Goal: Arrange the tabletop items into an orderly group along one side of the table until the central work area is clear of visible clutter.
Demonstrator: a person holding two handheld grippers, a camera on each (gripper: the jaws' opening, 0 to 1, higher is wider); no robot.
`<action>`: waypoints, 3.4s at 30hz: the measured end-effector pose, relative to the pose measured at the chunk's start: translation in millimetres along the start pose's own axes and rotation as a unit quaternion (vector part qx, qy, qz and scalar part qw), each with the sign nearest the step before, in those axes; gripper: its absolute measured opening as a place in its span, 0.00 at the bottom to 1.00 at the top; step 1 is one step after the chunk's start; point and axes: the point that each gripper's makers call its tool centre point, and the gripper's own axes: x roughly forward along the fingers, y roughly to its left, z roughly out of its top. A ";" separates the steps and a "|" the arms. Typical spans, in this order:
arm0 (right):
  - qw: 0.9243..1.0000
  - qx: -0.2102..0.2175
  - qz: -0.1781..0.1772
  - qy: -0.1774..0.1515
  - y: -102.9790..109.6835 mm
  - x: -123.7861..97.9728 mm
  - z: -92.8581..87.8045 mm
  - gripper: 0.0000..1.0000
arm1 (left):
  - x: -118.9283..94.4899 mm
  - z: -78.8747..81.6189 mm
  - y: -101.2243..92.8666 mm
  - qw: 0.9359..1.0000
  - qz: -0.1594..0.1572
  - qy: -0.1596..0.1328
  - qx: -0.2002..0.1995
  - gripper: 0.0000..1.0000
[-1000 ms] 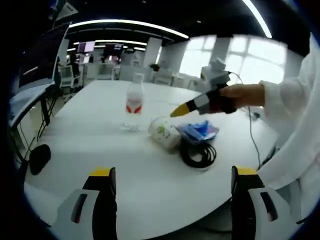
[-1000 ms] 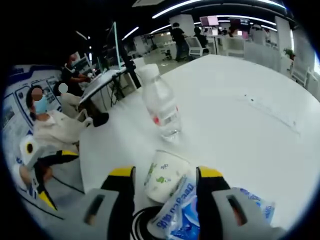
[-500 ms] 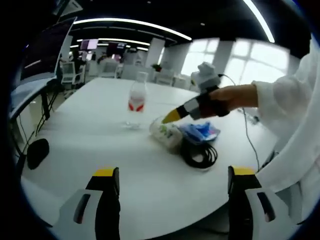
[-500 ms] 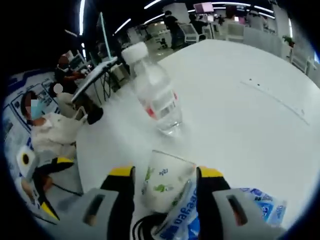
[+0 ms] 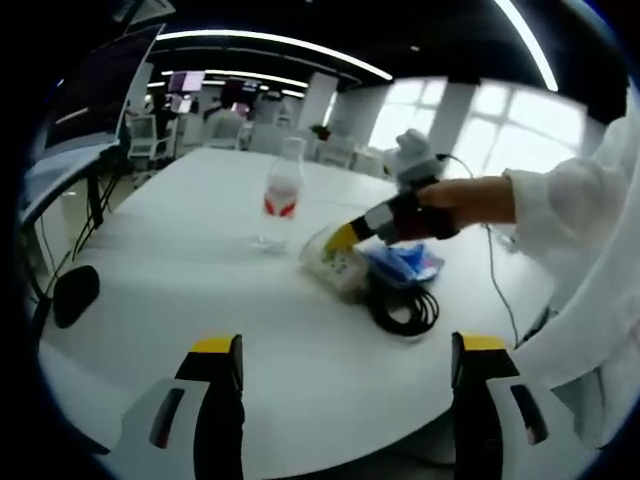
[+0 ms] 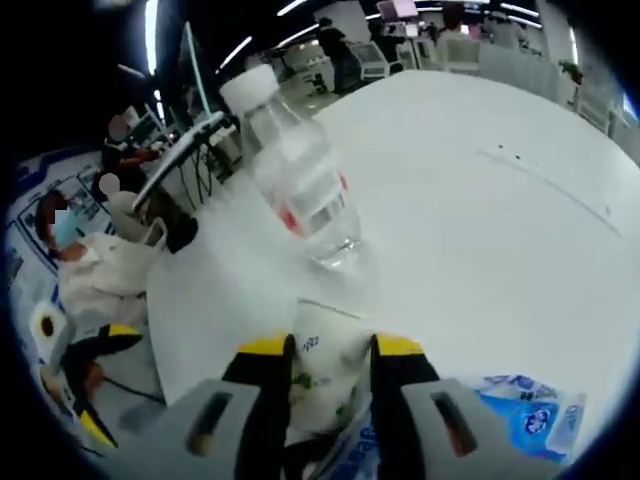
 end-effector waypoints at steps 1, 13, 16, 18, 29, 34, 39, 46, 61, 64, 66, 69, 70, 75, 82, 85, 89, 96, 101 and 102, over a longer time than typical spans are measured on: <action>1.000 0.004 0.000 -0.006 -2.8 0.6 1.5 0.24 | 0.3 -0.6 -0.4 1.000 -0.001 0.001 0.000 0.82; 0.999 0.011 -0.004 -0.053 -2.8 -11.9 0.3 0.17 | 3.4 -5.9 -0.4 1.000 -0.008 0.010 -0.010 0.81; 0.997 0.014 -0.005 -0.076 -0.3 -16.6 5.6 0.17 | 2.3 -4.6 0.5 1.000 -0.007 0.007 -0.016 0.81; 0.995 0.021 -0.007 -0.093 0.3 -20.5 9.6 0.16 | 1.7 -3.9 1.0 1.000 -0.006 0.005 -0.017 0.81; 0.988 0.007 -0.022 -0.155 -6.5 -27.8 34.0 0.15 | 1.3 -2.8 0.0 1.000 -0.007 0.003 -0.018 0.80; 0.976 -0.034 -0.032 -0.214 -9.2 -33.3 55.2 0.14 | 1.2 -2.5 0.3 1.000 -0.006 0.002 -0.018 0.80; 0.963 -0.047 -0.046 -0.260 -6.6 -39.7 64.5 0.14 | 1.7 -4.2 0.2 1.000 -0.006 0.006 -0.017 0.80; 0.946 -0.011 -0.067 -0.318 -17.0 -41.6 73.3 0.15 | 2.2 -6.1 1.7 1.000 -0.003 0.011 -0.017 0.80; 0.926 -0.007 -0.043 -0.376 -12.7 -77.9 67.2 0.15 | 2.5 7.2 11.3 0.999 0.011 -0.025 -0.036 0.80; 0.921 -0.012 -0.033 -0.387 -6.8 -86.9 67.7 0.15 | 7.8 11.6 8.4 0.999 0.006 -0.022 -0.029 0.80; 0.917 -0.018 -0.018 -0.399 2.0 -96.1 68.2 0.15 | 14.4 24.6 4.2 0.999 -0.001 -0.029 -0.019 0.79; 0.911 -0.031 0.001 -0.412 16.9 -109.5 67.5 0.15 | 27.3 52.8 -4.6 0.999 -0.020 -0.046 0.000 0.77; 0.908 -0.035 0.006 -0.416 20.6 -113.0 67.8 0.15 | 33.8 65.4 -9.0 0.998 -0.031 -0.052 0.013 0.78; 0.900 -0.050 0.037 -0.431 43.2 -130.7 65.5 0.15 | 60.3 96.7 -14.7 0.996 -0.051 -0.051 0.047 0.77; 0.896 -0.071 0.052 -0.436 50.8 -144.5 60.1 0.15 | 83.2 107.1 -26.2 0.994 -0.076 -0.028 0.078 0.77; 0.892 -0.074 0.057 -0.441 56.2 -151.5 58.6 0.15 | 87.9 114.6 -37.4 0.992 -0.091 -0.034 0.076 0.77; 0.889 -0.079 0.070 -0.445 68.4 -158.5 56.3 0.15 | 94.9 120.1 -52.7 0.989 -0.109 -0.037 0.090 0.77; 0.890 -0.094 0.090 -0.436 86.4 -163.1 49.0 0.16 | 93.7 111.9 -75.3 0.977 -0.154 -0.023 0.148 0.43; 0.897 -0.092 0.097 -0.422 89.3 -159.7 43.3 0.17 | 92.7 102.8 -76.3 0.976 -0.160 -0.014 0.149 0.36; 0.899 -0.089 0.099 -0.418 89.4 -158.5 42.0 0.18 | 92.1 100.7 -75.9 0.975 -0.156 -0.012 0.156 0.35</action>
